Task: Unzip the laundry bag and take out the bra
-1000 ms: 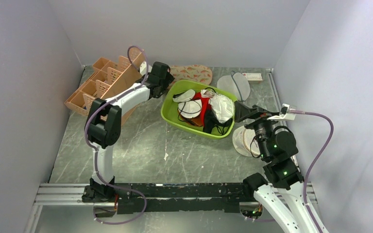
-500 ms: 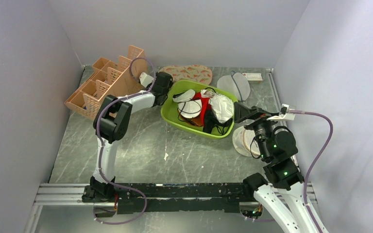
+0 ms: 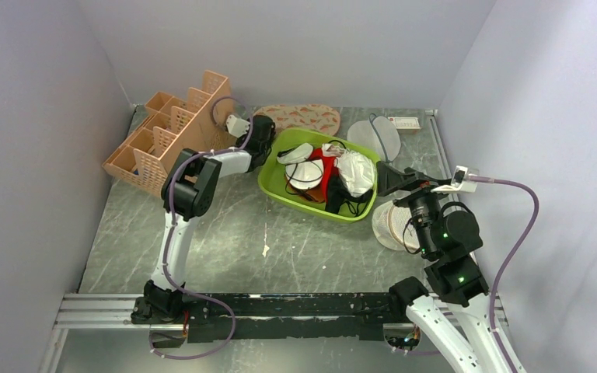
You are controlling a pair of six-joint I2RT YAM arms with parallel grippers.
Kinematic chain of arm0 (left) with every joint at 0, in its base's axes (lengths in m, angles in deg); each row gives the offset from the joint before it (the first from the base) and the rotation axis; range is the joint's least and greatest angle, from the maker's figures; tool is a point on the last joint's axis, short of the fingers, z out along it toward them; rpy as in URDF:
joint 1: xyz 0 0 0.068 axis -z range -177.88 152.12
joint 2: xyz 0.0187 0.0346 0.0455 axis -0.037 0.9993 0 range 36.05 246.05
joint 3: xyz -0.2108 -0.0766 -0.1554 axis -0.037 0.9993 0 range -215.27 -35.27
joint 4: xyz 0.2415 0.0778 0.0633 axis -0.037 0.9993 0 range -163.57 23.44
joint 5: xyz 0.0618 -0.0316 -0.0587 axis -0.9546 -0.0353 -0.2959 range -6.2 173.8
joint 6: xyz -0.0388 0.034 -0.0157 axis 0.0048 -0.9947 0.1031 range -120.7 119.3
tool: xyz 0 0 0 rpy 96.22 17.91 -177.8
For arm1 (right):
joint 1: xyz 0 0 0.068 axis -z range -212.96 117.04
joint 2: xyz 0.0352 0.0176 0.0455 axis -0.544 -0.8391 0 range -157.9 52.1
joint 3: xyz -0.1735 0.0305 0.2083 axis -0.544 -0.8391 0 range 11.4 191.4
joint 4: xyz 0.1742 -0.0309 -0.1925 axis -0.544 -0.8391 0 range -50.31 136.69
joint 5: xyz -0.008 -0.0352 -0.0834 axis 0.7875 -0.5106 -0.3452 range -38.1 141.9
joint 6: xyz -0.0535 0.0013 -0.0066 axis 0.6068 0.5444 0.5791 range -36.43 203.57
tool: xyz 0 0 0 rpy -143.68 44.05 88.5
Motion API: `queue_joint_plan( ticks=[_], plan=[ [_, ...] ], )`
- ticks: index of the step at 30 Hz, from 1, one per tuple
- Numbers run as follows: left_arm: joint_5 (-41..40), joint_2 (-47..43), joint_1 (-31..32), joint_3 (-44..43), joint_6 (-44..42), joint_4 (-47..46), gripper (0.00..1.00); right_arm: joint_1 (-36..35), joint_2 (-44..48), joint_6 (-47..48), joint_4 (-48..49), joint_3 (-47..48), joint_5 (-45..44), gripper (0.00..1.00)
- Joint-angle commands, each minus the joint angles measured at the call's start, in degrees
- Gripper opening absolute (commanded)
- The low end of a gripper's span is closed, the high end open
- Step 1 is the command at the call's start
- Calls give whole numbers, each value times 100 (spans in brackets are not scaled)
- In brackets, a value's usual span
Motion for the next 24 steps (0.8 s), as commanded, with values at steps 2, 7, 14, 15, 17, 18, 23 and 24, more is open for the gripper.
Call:
queue_joint_plan(
  ticks=[2,7,14,15,17,18,23,24],
  plan=[
    [663,-142,-356,23,-123,-1409,30,-45,-38,-83,-13,80,89,100],
    [1141,-995,-417,373,-302,-1927,11,-45,-99,-117,107,-11,103,100],
    [1649,-2407,-435,712,-683,-1910,7,-45,-218,-42,210,-97,112,100],
    [1757,-2602,-435,763,-762,-1867,7,-45,-238,-50,204,-122,95,100],
    [1953,-3035,-435,921,-911,-1780,7,-45,-277,-86,202,-194,85,100],
    [2039,-3237,-435,1008,-928,-1706,7,-45,-288,-108,226,-241,86,100],
    [2488,-4268,-435,1404,-1312,-1013,7,-45,-356,-185,351,-415,193,100],
    [2618,-4491,-435,1521,-1419,-853,7,-45,-381,-200,357,-426,199,100]
  ],
)
